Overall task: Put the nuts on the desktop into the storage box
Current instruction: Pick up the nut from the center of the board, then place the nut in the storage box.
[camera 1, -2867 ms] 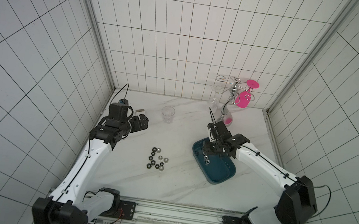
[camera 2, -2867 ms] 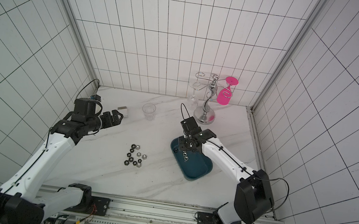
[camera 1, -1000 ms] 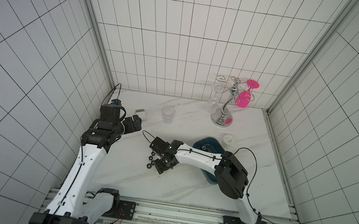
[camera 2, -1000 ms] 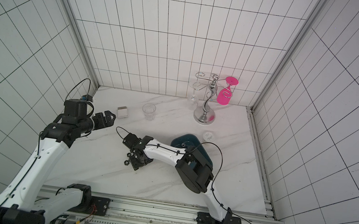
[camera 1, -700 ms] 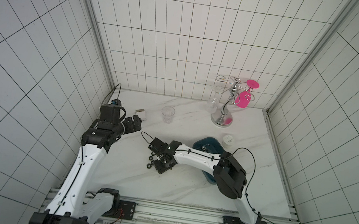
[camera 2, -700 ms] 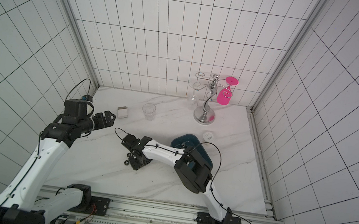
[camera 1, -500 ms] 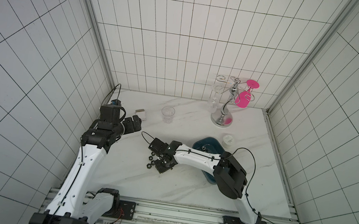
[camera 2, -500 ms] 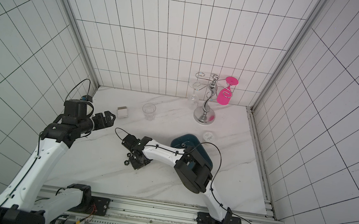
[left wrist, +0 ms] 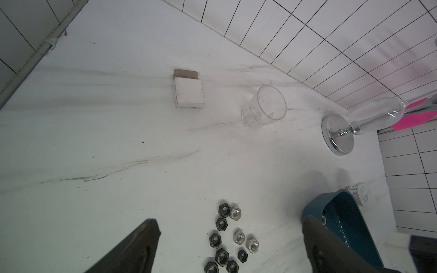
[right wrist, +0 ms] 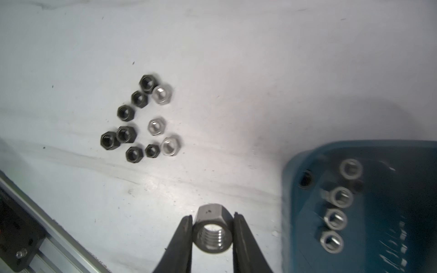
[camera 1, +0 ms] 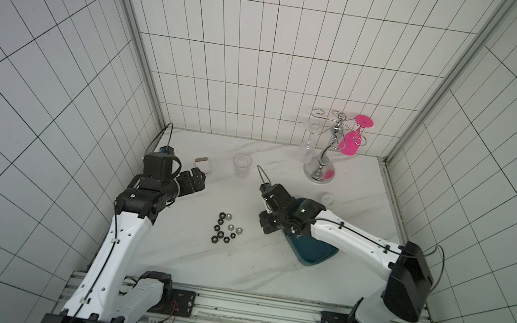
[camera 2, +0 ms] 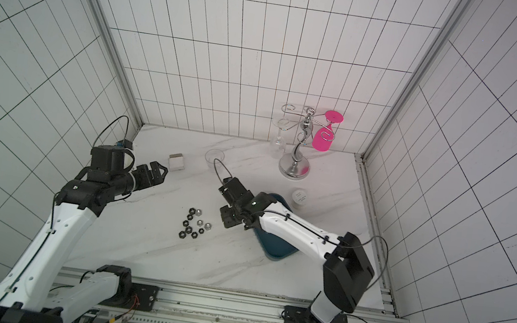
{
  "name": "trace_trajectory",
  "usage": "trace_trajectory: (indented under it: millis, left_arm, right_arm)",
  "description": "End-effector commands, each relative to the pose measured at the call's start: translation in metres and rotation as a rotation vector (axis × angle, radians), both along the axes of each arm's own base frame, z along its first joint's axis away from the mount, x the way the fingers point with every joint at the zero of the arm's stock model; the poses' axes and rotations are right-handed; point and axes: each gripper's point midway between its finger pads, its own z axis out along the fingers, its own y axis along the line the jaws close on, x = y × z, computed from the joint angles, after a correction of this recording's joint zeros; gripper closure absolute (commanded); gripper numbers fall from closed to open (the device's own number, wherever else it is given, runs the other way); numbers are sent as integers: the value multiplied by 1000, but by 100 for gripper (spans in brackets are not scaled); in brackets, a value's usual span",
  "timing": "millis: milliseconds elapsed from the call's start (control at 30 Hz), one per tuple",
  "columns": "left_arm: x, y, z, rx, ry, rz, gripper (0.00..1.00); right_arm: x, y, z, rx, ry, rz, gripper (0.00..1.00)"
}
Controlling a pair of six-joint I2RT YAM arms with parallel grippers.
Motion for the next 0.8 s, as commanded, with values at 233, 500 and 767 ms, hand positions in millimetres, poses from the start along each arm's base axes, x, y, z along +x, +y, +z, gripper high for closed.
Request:
trace_trajectory:
  millis: [233, 500, 767]
  left_arm:
    - [11, -25, -13, 3, 12, -30, 2]
    - [23, -29, -7, -1, 6, -48, 2]
    - [24, -27, 1, 23, -2, -55, 2]
  right_arm:
    - [19, -146, -57, -125, 188, -348, 74]
    - [8, -157, -106, -150, 286, -376, 74]
    - [16, -148, -124, -166, 311, -351, 72]
